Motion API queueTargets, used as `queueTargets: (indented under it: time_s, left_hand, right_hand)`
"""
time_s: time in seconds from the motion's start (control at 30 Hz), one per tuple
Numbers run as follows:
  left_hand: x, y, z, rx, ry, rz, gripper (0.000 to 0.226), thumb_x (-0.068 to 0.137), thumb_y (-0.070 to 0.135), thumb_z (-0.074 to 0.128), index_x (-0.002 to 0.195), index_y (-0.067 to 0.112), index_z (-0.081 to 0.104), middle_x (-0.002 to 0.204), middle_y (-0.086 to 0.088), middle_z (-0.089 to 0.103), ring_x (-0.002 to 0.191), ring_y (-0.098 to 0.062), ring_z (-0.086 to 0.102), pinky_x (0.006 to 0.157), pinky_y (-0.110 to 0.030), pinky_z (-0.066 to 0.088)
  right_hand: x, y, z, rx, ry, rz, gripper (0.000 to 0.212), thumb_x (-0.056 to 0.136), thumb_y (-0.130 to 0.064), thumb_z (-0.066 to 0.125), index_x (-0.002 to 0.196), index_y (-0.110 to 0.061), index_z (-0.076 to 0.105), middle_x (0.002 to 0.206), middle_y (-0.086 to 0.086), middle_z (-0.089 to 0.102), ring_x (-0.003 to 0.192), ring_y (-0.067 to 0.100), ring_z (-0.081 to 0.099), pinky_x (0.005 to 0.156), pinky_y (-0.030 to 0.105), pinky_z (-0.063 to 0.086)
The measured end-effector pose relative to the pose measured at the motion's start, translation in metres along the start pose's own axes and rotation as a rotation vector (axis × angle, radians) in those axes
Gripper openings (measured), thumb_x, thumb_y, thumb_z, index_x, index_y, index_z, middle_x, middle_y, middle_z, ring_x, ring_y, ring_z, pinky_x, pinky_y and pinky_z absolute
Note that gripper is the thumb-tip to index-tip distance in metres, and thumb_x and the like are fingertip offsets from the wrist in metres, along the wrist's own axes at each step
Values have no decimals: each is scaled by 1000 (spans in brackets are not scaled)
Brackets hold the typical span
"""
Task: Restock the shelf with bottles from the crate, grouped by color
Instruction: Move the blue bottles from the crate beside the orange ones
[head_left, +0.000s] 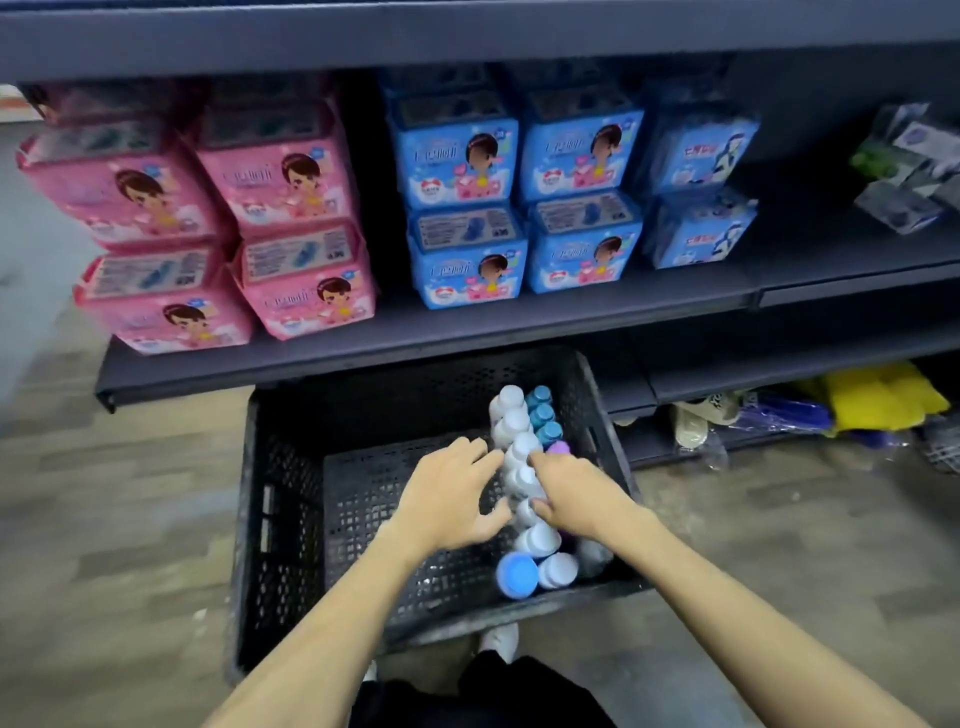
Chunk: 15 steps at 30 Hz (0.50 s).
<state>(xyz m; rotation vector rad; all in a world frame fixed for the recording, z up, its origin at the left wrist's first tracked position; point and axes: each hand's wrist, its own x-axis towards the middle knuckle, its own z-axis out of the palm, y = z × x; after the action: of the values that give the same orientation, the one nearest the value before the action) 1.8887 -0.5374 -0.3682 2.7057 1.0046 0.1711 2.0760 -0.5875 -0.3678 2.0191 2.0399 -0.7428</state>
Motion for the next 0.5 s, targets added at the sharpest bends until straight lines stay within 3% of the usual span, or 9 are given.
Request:
queueTargets:
  time_s: [0.13, 0.37, 0.5]
  left_hand:
    - [-17, 2, 26, -6, -85, -30, 31, 71, 46, 55, 82, 17, 55, 74, 3, 49, 69, -19, 48, 54, -28, 33]
    - [-43, 0, 53, 35, -185, -106, 24, 68, 36, 56, 84, 19, 57, 75, 3, 53, 69, -19, 53, 50, -30, 42]
    - [-54, -4, 58, 54, -166, -114, 23, 64, 32, 58, 84, 21, 55, 74, 5, 52, 67, -16, 52, 50, -27, 39]
  right_hand:
    - [0, -6, 32, 71, -163, -85, 39, 90, -24, 66, 118, -6, 47, 117, 18, 60, 105, 39, 62, 81, 43, 52]
    - [2, -20, 67, 12, -304, -127, 55, 82, -34, 77, 123, -6, 54, 126, 18, 60, 114, 35, 59, 87, 38, 49]
    - [11, -25, 75, -17, -339, -101, 45, 78, -28, 79, 112, -6, 58, 119, 20, 63, 107, 34, 63, 83, 37, 51]
